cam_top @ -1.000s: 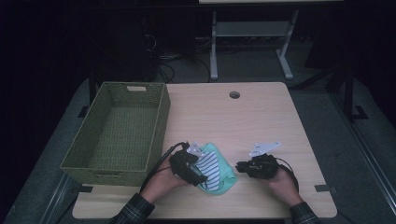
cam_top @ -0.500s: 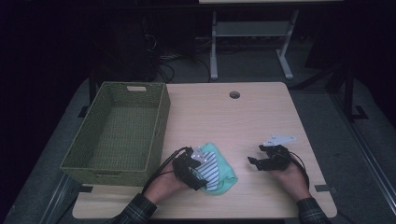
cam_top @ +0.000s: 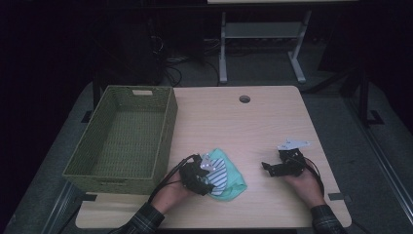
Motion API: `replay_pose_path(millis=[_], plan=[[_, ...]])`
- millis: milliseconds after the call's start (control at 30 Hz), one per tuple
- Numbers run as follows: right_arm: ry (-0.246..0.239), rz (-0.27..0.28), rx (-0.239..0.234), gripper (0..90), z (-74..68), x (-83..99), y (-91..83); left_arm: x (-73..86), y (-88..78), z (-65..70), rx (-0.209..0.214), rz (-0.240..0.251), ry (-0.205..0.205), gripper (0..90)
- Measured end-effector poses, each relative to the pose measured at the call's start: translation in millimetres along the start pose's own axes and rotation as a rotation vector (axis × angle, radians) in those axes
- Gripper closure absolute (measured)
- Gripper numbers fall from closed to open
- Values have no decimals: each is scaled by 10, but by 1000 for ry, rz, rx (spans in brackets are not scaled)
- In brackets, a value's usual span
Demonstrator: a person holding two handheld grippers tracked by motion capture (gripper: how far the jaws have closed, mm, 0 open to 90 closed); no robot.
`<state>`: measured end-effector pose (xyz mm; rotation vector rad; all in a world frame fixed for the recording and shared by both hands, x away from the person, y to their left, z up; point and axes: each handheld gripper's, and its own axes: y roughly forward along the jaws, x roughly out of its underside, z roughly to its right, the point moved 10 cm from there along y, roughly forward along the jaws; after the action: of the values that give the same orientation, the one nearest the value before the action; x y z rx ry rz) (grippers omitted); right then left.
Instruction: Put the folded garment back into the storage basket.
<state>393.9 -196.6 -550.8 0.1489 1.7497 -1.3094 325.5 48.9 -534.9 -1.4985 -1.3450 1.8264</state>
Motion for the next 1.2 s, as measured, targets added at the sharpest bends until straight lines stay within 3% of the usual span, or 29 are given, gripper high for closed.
replay_pose_path(millis=[200, 333, 667, 1067, 1200], plan=[[15, 7, -10, 101, 5, 6, 10, -13, -8, -54, -27, -8, 18, 657], [17, 8, -11, 97, 6, 5, 14, -22, -7, -79, -27, -5, 9, 728], [23, 8, -11, 92, 8, 3, 17, -74, -52, -87, 83, 52, -93, 751], [35, 2, -8, 92, 4, 9, 13, -246, -242, -73, 137, 121, -141, 752], [36, 2, -7, 92, 7, 9, 13, -308, -336, -80, 147, 129, -132, 752]])
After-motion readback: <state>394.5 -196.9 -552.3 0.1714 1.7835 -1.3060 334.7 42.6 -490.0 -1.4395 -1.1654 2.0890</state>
